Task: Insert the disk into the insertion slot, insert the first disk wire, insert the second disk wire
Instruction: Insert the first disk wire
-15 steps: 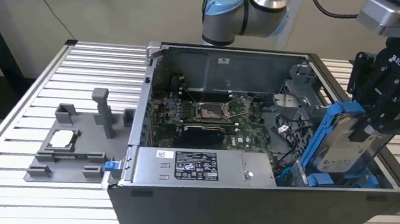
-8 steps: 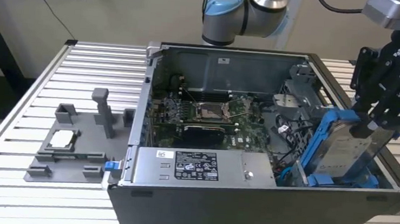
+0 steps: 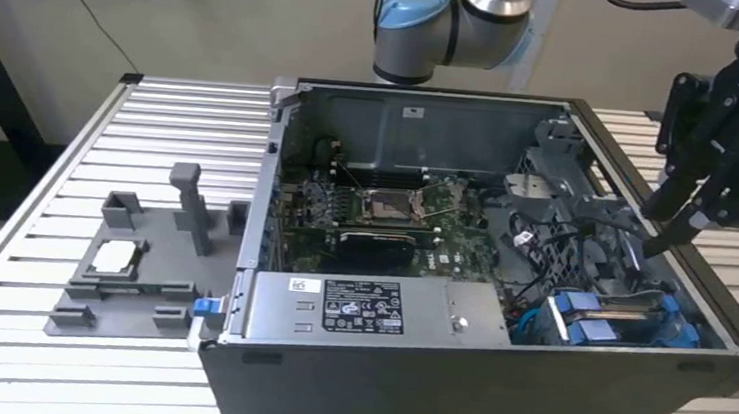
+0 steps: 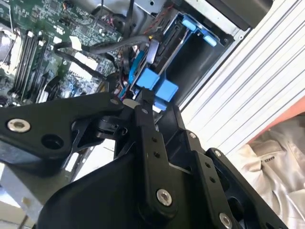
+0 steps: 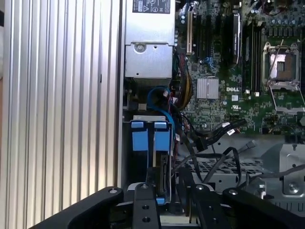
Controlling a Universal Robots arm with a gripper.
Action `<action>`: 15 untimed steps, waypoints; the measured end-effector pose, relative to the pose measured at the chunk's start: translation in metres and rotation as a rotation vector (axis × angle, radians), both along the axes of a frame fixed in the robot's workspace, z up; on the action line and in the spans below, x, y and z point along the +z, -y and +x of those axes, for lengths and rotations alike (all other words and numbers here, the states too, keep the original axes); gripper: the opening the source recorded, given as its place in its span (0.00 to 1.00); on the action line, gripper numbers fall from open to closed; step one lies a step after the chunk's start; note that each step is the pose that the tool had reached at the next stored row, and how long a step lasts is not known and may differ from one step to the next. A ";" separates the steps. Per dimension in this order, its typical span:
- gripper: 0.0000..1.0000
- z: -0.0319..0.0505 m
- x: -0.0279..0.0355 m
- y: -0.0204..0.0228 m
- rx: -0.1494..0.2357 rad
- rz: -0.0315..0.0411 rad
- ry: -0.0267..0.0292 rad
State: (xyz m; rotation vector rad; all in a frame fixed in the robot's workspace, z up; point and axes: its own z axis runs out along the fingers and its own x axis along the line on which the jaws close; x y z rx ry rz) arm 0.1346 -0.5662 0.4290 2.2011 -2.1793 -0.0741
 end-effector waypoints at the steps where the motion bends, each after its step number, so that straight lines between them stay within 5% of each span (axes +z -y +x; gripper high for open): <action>1: 0.33 0.0001 0.0000 -0.0001 0.001 -0.0002 0.0175; 3: 0.33 0.0000 -0.0003 -0.0003 0.009 -0.0004 0.0481; 4: 0.33 0.0000 -0.0011 -0.0004 0.013 -0.0002 0.0572; 9: 0.33 0.0000 -0.0068 -0.0018 0.039 -0.0008 0.0784; 15: 0.33 -0.0001 -0.0129 -0.0113 0.064 -0.0066 0.1134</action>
